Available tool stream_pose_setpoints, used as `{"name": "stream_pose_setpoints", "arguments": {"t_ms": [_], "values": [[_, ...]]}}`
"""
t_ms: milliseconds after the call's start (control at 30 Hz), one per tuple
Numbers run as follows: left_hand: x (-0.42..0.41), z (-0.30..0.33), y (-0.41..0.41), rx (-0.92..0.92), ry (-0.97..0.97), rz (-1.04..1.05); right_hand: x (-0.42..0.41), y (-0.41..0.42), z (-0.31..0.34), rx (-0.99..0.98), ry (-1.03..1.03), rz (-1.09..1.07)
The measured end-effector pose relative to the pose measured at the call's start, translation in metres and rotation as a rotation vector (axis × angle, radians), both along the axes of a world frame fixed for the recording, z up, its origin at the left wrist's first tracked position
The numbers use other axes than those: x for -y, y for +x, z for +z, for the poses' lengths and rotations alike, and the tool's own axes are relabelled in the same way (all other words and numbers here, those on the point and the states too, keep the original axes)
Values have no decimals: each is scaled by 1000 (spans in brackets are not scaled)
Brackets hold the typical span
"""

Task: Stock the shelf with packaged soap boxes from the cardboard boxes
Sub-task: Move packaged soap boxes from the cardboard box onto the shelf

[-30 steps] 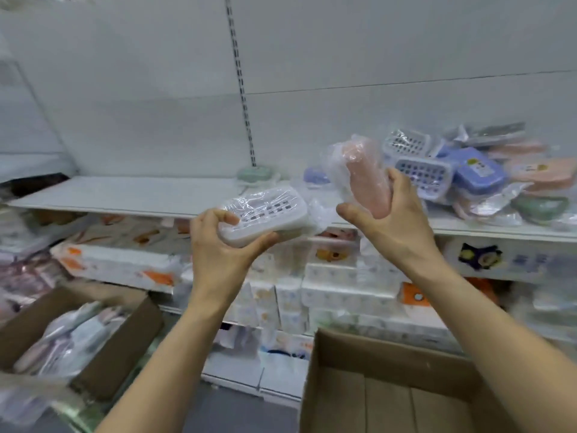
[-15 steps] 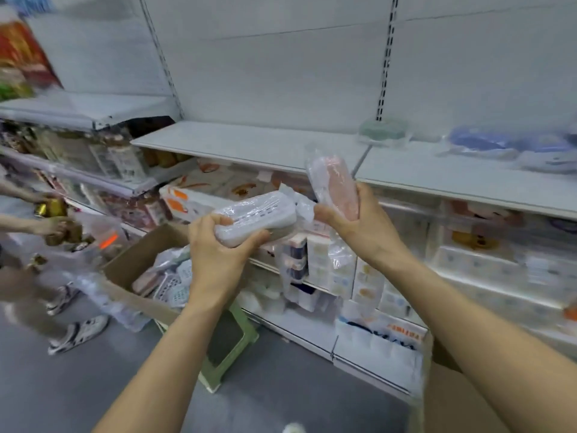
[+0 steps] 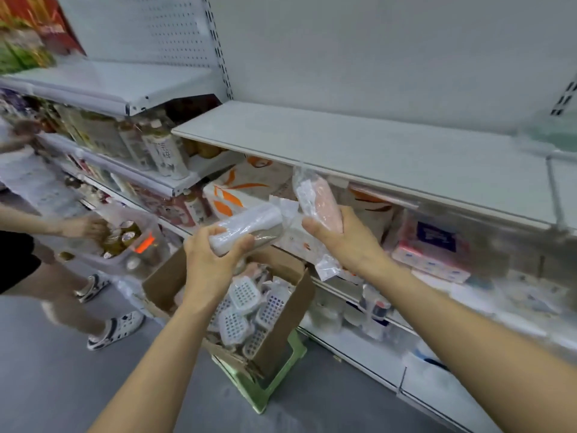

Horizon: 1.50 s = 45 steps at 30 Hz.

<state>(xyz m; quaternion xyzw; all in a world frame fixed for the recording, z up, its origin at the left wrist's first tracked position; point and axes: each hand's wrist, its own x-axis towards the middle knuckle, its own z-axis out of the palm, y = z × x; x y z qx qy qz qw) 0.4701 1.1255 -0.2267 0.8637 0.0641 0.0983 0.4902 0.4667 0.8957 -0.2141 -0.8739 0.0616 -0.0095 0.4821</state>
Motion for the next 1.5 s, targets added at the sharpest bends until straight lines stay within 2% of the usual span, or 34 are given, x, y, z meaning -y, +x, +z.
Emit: {"name": "stream_pose_setpoints", "arguments": {"t_ms": [133, 300, 467, 633, 767, 833, 967, 1067, 1200, 1333, 1500], "values": [[-71, -38, 48, -87, 25, 52, -69, 51, -33, -105, 28, 50], [-168, -111, 112, -279, 78, 27, -171, 110, -108, -330, 49, 98], [-258, -186, 179, -513, 133, -64, -272, 156, -193, -660, 151, 28], [-304, -245, 220, -696, 248, -173, -340, 190, -268, -943, 230, -161], [-315, -289, 238, -788, 321, -261, -371, 203, -308, -981, 109, -284], [-316, -302, 245, -825, 351, -291, -380, 207, -317, -977, 118, -319], [-319, -307, 254, -877, 400, -382, -384, 215, -308, -999, 64, -247], [-319, -288, 259, -788, 420, -511, -368, 210, -270, -890, -6, -189], [-289, -226, 243, -528, 541, -666, -331, 178, -202, -704, -1, -53], [-232, -153, 200, -203, 642, -744, -282, 123, -143, -516, -350, -48], [-140, -62, 116, 199, 623, -770, -209, 13, -65, -155, -580, -255]]}}
